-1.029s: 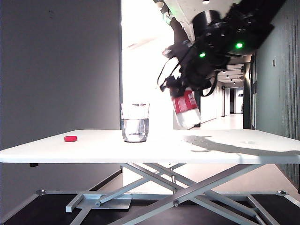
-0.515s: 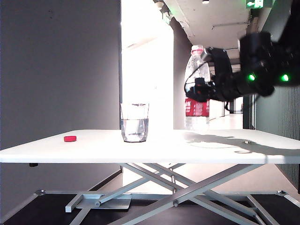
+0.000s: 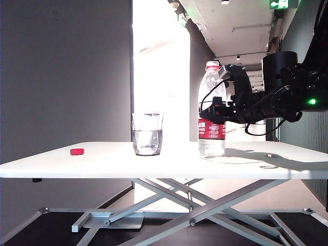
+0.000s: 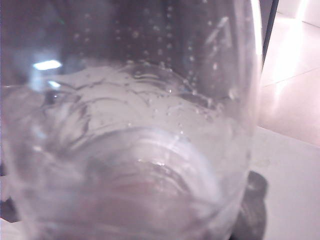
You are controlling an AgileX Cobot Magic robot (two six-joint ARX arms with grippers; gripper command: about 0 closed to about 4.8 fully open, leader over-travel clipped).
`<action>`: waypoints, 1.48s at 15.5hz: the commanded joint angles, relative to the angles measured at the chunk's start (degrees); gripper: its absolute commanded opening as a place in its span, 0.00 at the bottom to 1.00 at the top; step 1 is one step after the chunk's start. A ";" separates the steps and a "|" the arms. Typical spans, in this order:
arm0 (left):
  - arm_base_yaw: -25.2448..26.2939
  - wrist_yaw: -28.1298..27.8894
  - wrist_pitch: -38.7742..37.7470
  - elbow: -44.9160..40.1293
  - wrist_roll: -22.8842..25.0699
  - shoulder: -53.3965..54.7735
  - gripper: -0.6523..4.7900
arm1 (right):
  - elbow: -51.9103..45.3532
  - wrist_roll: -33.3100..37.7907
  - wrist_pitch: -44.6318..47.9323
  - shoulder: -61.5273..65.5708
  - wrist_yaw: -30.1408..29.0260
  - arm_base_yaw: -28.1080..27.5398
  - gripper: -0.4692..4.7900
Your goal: Pick up the mineral water bottle on the table and pour water into the mug until it's half full.
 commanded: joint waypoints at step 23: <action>-0.07 0.59 -0.28 0.09 0.24 0.02 0.11 | -18.32 -0.28 3.91 -14.23 -7.23 -4.76 1.00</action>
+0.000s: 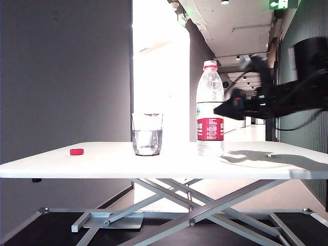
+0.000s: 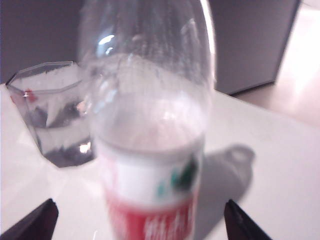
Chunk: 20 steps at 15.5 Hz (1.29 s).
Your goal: Pick up the mineral water bottle on the table and pour water into the mug until it's half full.
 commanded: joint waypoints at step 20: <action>-0.02 -22.91 7.19 3.98 9.64 0.04 0.11 | -54.03 3.50 -10.23 -79.89 35.30 0.33 0.07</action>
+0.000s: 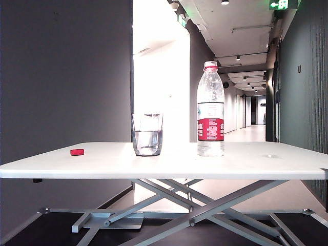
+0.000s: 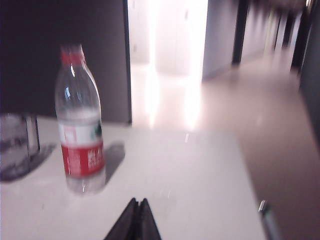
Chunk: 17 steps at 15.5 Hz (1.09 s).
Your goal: Pick up the mineral water bottle on the table and pour water into the mug until it's half full.
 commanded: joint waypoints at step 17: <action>-0.07 -4.17 7.65 -3.65 0.50 0.02 0.11 | -0.09 -5.40 -34.40 -37.35 -0.07 0.11 0.07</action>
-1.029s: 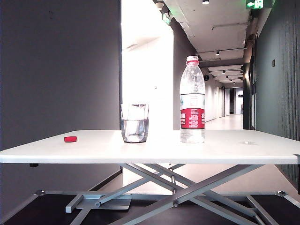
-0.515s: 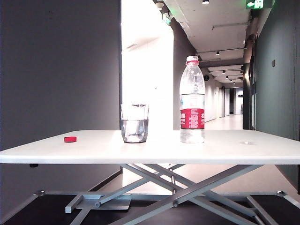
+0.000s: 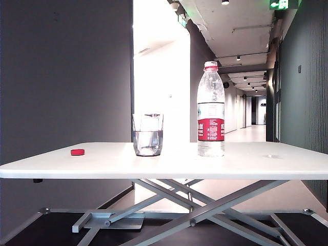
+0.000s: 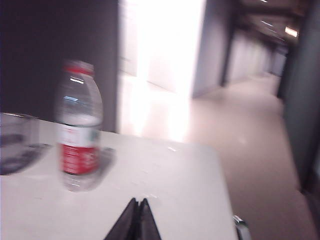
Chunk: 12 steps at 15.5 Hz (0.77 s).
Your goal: Pick up the mineral water bottle on the table and pour water into the mug until it's half full.
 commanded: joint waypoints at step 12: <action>-0.07 1.62 0.28 0.15 -0.24 0.02 0.11 | -0.13 0.66 0.98 -0.11 0.09 -4.33 0.07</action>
